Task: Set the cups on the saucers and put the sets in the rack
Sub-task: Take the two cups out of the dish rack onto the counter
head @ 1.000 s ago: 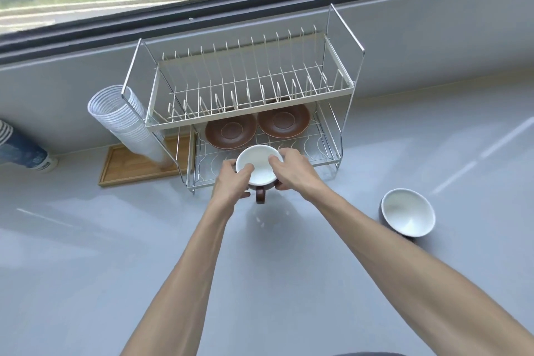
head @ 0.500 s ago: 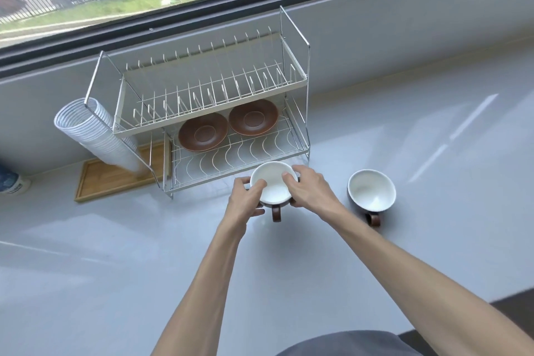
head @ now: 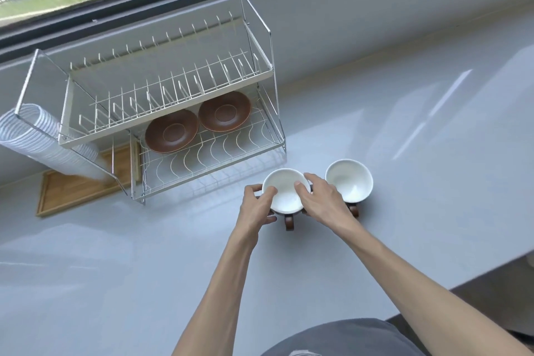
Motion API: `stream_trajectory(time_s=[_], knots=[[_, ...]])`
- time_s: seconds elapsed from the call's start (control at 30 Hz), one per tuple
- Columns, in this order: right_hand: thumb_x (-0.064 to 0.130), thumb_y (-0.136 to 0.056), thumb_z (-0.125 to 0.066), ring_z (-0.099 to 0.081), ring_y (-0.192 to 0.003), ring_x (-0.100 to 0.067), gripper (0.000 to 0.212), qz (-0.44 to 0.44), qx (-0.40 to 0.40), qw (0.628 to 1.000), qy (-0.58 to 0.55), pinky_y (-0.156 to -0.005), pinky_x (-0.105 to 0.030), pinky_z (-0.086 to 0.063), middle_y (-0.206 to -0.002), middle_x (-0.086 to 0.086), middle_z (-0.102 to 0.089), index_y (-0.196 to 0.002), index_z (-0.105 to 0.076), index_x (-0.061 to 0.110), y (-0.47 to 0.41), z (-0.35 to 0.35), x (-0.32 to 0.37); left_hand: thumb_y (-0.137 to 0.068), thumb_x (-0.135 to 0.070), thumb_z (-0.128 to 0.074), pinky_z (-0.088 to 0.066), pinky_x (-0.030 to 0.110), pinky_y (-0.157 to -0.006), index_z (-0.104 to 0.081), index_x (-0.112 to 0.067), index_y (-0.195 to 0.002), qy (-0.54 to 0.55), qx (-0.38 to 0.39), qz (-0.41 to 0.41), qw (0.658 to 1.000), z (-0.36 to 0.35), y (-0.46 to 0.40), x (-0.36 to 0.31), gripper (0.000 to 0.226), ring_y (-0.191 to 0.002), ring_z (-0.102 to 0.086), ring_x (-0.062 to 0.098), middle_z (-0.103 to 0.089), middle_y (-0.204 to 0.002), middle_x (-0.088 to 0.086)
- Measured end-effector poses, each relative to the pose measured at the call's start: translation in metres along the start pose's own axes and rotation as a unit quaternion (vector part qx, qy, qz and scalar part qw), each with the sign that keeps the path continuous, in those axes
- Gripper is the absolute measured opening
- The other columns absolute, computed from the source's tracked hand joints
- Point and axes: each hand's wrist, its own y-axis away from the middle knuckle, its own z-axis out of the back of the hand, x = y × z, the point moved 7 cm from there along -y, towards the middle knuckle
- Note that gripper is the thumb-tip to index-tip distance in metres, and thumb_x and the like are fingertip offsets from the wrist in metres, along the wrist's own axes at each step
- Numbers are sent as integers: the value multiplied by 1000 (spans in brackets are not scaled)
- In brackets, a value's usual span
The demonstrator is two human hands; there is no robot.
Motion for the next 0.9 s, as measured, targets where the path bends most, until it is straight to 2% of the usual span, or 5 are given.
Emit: stream_trajectory(time_s=[0.13,0.3,0.47,0.63,0.9], knots=[[42,-101,-43,-47,-133,-32,55,-10,-1,1000,22,-108,-39,-39,-142,-11,-55,-148,-42,15,-2,2,-10,-94,-30,-58,-59,37,-85,-46,-19,-128,-5,5,10,1000,-9,-3,5,38,-106,-69,32,-60,-113,5],[43,-101,-42,-44,-136,-30,56,-33,11,999,26,-106,-36,-35,-144,-10,-54,-150,-39,16,-8,1,-21,-94,-30,-58,-59,36,-84,-44,-19,-129,-8,11,25,1000,-17,-6,9,38,-107,-68,32,-59,-108,1],[43,-100,-43,-46,-133,-31,56,-37,6,999,27,-105,-36,-36,-141,-11,-56,-150,-40,17,-9,1,-21,-94,-31,-58,-59,37,-85,-43,-19,-129,-16,12,27,999,-18,-7,8,40,-106,-69,31,-60,-120,9],[44,-99,-43,-50,-128,-32,55,-36,2,999,30,-102,-37,-39,-135,-11,-60,-148,-42,17,-9,0,-23,-96,-31,-57,-58,34,-82,-42,-18,-131,-2,22,36,999,-19,-6,9,40,-96,-68,28,-56,-102,-3],[43,-100,-44,-50,-129,-32,54,-17,3,999,45,-101,-35,-38,-139,-12,-57,-147,-41,17,-6,-1,-20,-96,-29,-56,-58,34,-83,-39,-18,-131,-15,30,38,999,-19,-1,9,41,-89,-68,22,-57,-100,-2]])
